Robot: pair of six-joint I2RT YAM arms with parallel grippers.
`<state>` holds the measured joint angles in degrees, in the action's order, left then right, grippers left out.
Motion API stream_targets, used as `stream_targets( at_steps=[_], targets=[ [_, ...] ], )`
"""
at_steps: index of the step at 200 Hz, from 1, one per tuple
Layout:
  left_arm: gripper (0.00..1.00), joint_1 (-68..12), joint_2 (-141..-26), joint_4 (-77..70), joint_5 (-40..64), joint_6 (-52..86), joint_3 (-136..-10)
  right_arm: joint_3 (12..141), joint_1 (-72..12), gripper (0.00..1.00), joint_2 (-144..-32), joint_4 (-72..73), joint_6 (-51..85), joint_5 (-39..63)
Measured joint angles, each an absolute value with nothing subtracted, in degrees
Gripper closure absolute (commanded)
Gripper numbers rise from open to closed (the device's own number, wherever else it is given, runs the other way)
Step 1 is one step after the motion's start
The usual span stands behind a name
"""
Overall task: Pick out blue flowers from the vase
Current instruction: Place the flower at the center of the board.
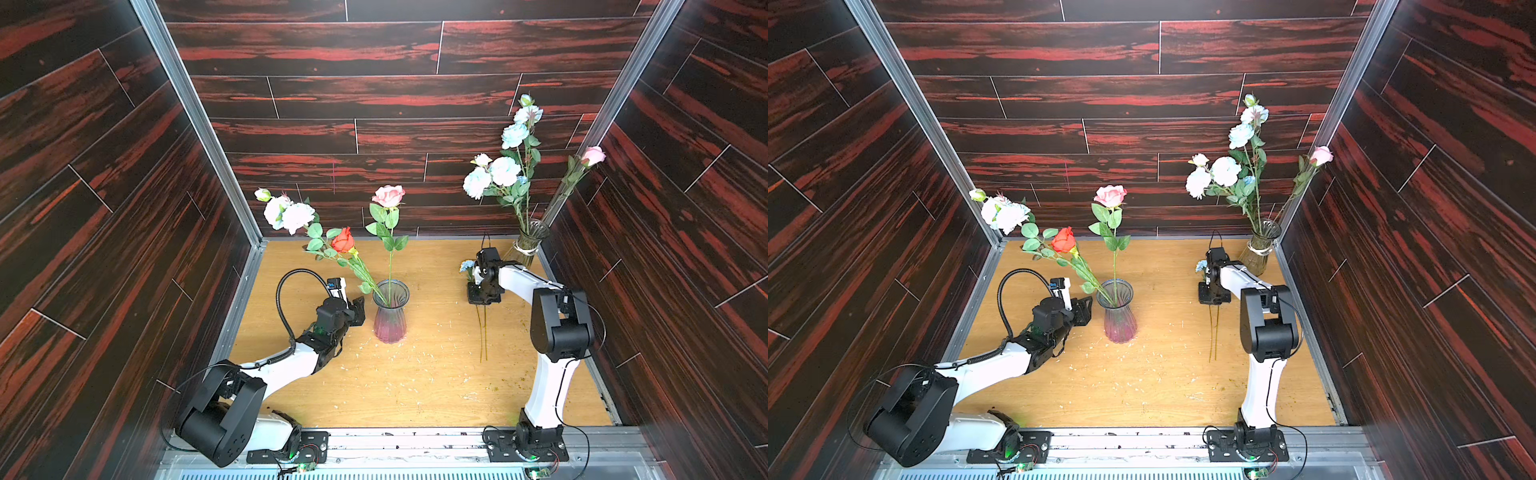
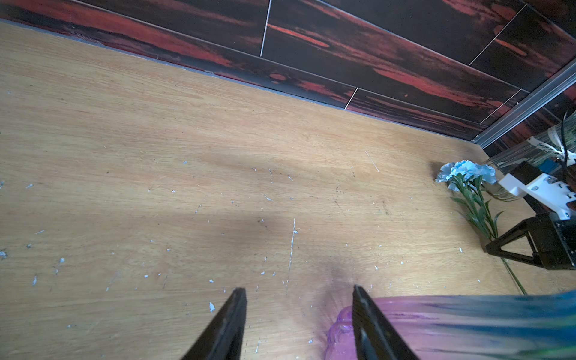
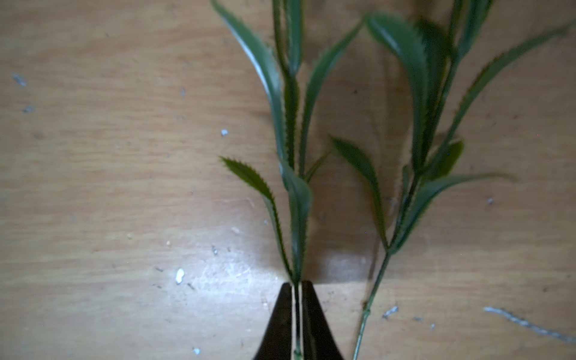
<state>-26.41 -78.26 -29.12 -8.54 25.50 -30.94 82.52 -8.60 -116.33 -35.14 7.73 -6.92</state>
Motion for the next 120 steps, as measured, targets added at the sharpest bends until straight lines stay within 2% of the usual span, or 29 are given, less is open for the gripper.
stream_targets(
  at_steps=[35, 57, 88, 120],
  targets=[
    [0.44, -26.4, -78.3, -29.1, -8.5, 25.5, -30.9, 83.2, -8.6, 0.70, -116.3, -33.9, 7.4, -6.9],
    [0.44, -26.4, -78.3, -29.1, -8.5, 25.5, -30.9, 81.5, -8.7, 0.66, -114.6, -32.9, 7.2, -6.4],
    [0.44, -26.4, -76.5, -28.9, -8.5, 25.4, -30.2, 75.9, -9.8, 0.57, -104.3, -31.3, 7.6, -6.2],
    [0.42, -26.4, -67.5, -26.4, -8.7, 25.3, -26.8, 71.1, -15.7, 0.57, -90.8, -27.0, 7.4, -7.7]
  ],
)
